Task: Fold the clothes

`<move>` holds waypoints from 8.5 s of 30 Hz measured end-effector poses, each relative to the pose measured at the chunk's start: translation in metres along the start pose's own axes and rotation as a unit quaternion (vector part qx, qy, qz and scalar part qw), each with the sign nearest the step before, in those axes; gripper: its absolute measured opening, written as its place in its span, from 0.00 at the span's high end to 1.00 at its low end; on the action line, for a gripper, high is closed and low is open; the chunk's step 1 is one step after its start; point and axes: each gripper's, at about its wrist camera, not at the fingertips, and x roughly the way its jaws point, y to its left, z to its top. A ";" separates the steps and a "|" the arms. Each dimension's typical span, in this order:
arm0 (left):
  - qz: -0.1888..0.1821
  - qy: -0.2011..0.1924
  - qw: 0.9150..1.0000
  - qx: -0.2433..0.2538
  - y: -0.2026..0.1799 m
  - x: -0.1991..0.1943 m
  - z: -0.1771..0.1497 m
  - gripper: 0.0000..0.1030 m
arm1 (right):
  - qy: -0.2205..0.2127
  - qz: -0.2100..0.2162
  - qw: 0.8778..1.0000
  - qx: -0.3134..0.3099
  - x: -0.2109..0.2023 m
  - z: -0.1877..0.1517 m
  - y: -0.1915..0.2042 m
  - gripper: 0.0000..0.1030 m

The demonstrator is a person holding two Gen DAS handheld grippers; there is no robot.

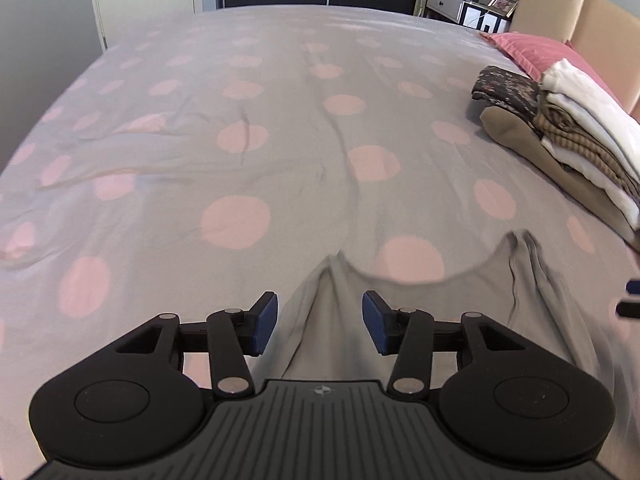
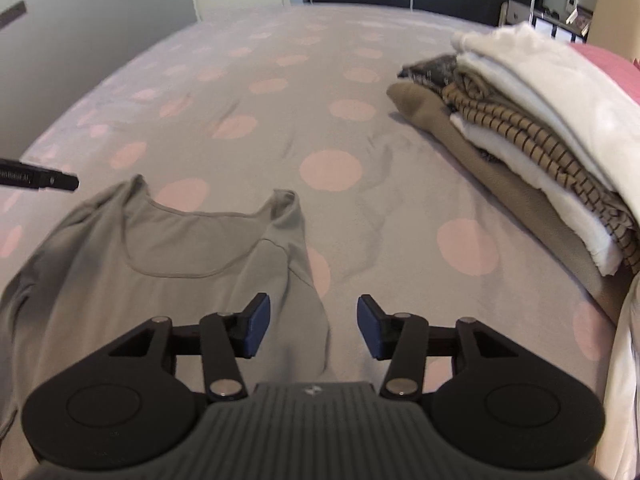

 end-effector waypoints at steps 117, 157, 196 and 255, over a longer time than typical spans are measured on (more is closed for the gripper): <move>0.121 -0.009 0.972 -0.203 0.112 -0.141 -0.143 0.98 | 0.094 -0.267 0.952 0.117 -0.011 -0.041 -0.140 0.93; 0.036 -0.008 0.999 0.030 0.050 0.042 -0.019 0.57 | 0.045 -0.025 0.998 0.029 0.090 0.020 -0.070 0.64; 0.082 -0.104 0.991 0.000 0.001 0.064 0.069 0.96 | -0.053 -0.160 0.986 0.017 0.095 0.094 -0.067 0.99; 0.040 -0.008 0.998 -0.053 -0.024 -0.094 -0.155 0.60 | 0.001 -0.138 0.984 0.110 -0.129 -0.117 -0.077 0.94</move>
